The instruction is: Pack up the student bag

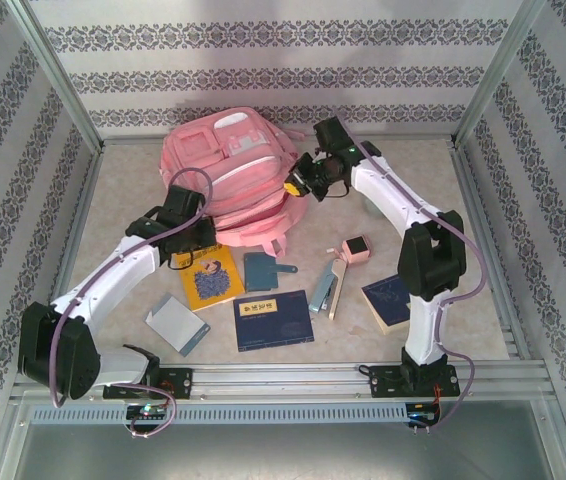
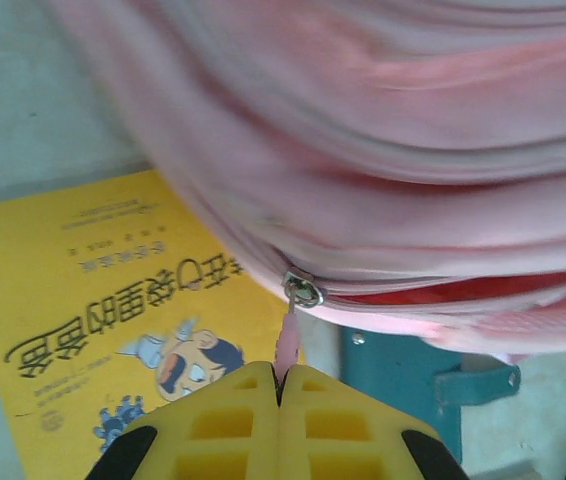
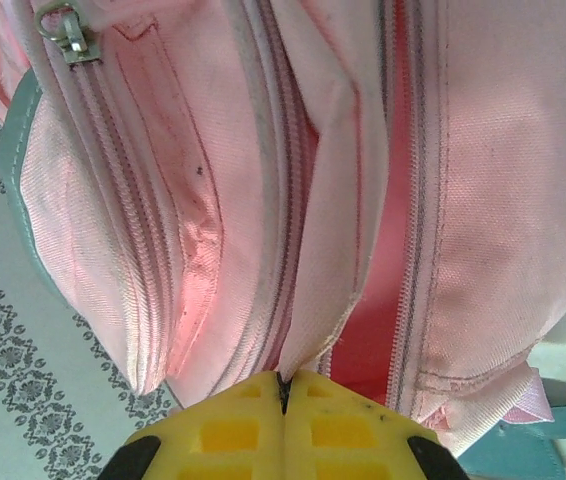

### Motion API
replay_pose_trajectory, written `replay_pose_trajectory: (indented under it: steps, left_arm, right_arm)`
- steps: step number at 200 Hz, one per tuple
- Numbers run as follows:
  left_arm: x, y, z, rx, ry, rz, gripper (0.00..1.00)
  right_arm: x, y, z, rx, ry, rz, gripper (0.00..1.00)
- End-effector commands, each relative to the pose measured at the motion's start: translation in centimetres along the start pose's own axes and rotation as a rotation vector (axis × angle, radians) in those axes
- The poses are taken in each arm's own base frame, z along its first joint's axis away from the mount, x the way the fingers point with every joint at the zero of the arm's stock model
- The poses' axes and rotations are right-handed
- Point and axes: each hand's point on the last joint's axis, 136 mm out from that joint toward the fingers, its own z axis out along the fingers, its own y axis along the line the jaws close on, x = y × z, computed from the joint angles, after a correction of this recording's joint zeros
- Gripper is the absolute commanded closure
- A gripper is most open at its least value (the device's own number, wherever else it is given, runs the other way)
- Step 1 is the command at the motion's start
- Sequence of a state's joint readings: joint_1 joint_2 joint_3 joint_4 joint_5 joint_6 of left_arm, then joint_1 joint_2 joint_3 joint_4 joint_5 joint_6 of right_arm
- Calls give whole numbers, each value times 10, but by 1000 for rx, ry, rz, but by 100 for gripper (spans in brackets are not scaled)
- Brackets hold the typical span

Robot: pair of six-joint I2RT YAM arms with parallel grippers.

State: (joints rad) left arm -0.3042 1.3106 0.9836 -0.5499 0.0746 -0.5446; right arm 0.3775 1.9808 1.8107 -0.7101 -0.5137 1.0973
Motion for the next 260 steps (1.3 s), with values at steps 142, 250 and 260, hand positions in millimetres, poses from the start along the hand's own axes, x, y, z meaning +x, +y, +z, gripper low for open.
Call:
replay_pose_trajectory:
  steps: [142, 250, 260]
  left_arm:
    - [-42, -100, -27, 350, -38, -15, 100]
    - [-40, -105, -25, 347, -24, 7, 100]
    - [-41, -107, -25, 349, -24, 7, 100]
  right_arm:
    - [84, 19, 11, -33, 119, 19, 40]
    - [87, 6, 7, -20, 115, 72, 41]
    - [92, 2, 2, -19, 127, 83, 41]
